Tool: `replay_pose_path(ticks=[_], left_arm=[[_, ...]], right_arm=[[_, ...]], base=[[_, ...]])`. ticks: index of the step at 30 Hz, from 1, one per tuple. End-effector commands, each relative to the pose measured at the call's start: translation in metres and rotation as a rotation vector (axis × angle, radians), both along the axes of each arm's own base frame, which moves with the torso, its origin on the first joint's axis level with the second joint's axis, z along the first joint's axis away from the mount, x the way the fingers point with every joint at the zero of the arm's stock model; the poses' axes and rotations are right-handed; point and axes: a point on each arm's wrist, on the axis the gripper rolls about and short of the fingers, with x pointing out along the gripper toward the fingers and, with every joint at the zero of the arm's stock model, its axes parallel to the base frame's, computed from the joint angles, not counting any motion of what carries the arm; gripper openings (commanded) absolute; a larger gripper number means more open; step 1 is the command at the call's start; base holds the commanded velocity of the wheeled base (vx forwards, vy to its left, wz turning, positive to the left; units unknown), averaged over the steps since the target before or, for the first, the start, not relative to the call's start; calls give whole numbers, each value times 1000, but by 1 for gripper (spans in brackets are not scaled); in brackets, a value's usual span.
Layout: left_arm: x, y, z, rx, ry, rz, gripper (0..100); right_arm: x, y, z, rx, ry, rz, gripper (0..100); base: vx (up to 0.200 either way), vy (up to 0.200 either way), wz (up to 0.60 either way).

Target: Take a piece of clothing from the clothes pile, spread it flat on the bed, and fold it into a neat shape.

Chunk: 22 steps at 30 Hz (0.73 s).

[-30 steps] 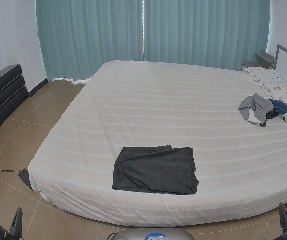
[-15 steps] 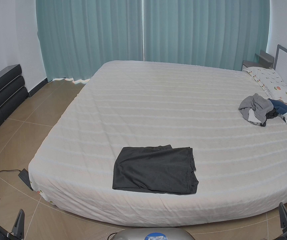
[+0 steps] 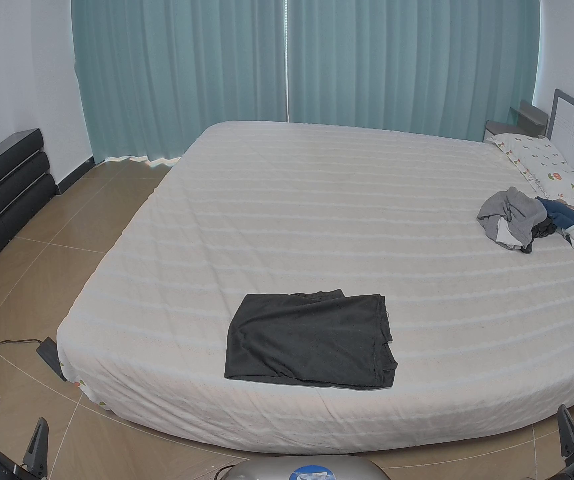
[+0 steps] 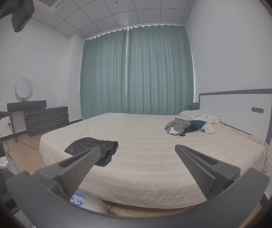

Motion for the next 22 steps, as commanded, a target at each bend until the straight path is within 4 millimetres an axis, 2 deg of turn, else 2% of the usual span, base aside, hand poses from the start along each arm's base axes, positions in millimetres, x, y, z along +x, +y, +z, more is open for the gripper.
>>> replay_pose_path(ticks=[1,22], left_arm=[[1,0,-5,0,9,0,100],[1,0,-5,0,10,0,100]], right_arm=[[0,0,-5,1,5,3,100],[1,0,-6,-1,13,1,100]], base=[[0,0,0],[0,0,0]])
